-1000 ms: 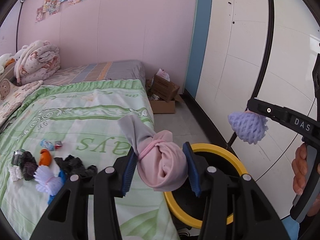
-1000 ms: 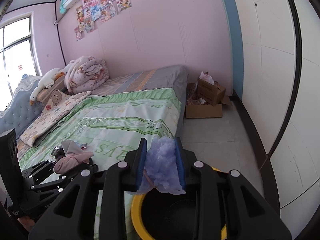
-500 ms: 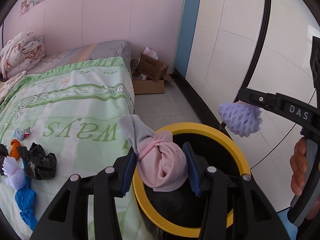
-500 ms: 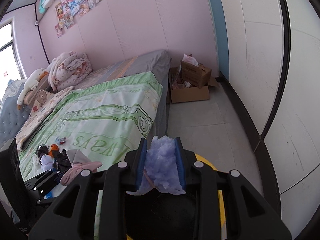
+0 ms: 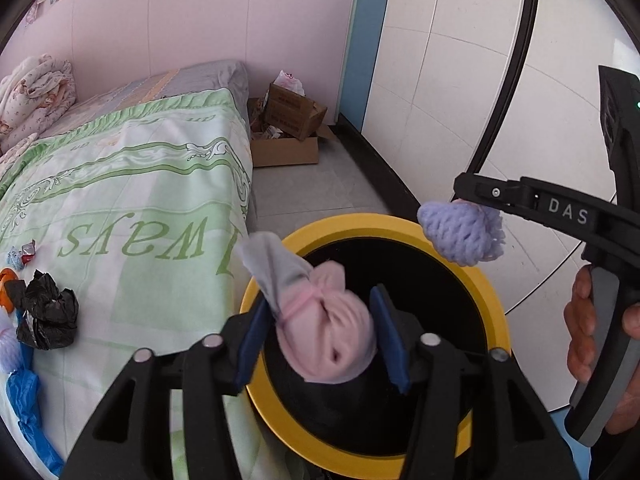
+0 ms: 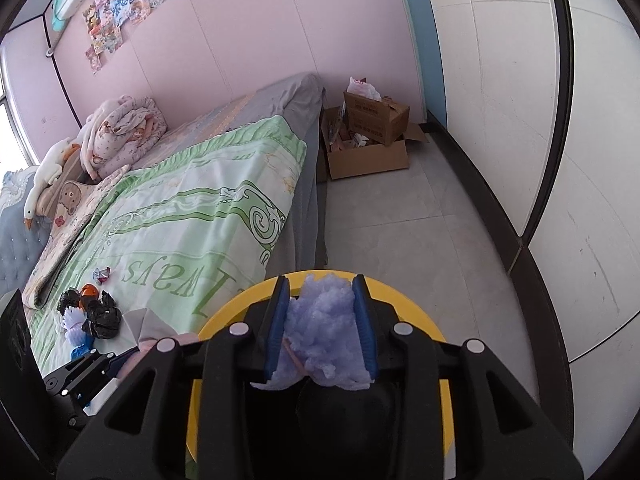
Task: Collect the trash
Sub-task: 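Open both tools to drop the pink bundle and purple net into the bin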
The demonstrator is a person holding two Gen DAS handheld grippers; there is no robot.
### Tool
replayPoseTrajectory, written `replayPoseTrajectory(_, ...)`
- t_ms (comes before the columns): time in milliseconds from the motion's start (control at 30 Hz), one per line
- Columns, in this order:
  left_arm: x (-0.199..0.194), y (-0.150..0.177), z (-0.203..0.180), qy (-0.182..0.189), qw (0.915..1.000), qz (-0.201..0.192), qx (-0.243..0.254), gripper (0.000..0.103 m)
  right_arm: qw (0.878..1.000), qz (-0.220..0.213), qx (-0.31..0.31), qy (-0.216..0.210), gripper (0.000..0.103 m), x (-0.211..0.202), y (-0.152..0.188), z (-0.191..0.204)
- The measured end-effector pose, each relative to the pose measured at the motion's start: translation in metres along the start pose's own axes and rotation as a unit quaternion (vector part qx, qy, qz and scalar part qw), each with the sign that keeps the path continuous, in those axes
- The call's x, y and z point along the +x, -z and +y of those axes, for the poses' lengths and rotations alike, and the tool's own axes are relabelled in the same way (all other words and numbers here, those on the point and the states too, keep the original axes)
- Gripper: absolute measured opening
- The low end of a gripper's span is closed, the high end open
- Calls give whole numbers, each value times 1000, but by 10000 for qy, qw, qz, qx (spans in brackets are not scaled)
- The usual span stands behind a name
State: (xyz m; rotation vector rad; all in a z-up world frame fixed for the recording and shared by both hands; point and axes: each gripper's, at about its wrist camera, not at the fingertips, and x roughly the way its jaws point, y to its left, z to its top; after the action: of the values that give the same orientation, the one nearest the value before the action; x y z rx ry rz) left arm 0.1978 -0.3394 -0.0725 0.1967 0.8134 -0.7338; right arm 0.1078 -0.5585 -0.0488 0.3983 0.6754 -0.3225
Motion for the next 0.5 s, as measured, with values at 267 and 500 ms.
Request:
replayPoseTrajectory(267, -7, 0, 4, -40, 9999, -127, -41, 71, 9995, -47, 210, 221, 50, -1, 3, -11)
replayPoseTrajectory(500, -26, -2, 22, -250, 9993, -256, -130, 73, 9993, -129, 204, 286, 50, -12, 1, -9)
